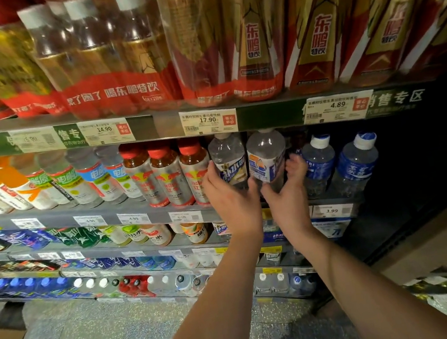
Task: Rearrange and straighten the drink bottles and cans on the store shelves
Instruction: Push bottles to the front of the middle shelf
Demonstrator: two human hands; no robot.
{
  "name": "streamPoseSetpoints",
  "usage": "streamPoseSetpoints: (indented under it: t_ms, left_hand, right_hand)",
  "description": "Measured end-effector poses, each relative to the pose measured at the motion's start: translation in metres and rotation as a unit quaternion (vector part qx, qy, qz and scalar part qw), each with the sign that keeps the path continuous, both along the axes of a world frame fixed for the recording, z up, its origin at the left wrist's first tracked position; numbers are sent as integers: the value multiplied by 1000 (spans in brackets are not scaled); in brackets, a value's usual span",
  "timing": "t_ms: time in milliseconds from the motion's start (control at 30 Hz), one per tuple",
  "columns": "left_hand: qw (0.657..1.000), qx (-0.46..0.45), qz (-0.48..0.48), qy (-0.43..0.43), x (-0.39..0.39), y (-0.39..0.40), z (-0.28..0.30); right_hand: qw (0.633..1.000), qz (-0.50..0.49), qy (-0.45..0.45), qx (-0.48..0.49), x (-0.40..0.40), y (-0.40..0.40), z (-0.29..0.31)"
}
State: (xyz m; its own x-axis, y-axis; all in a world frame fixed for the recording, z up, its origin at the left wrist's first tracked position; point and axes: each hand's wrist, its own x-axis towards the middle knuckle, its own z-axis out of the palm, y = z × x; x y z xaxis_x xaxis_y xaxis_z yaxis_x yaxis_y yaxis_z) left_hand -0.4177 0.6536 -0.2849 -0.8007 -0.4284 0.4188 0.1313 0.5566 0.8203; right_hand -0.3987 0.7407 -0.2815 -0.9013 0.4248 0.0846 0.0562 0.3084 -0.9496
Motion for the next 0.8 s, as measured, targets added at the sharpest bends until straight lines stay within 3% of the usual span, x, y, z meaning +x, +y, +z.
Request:
streamPoseSetpoints:
  t_ms: [167,533,800]
  left_hand:
    - [999,-32,0,6,0,-4,-5]
    - [999,19,29,-25,-5,16,1]
    - [999,14,44,-12,-12,16,-1]
  right_hand:
    - [989,2,9,145,-6,-4,-4]
    - [977,-59,-32,202,-5,-8,-12]
    - [983,-19,-42,178,-6,2,-14]
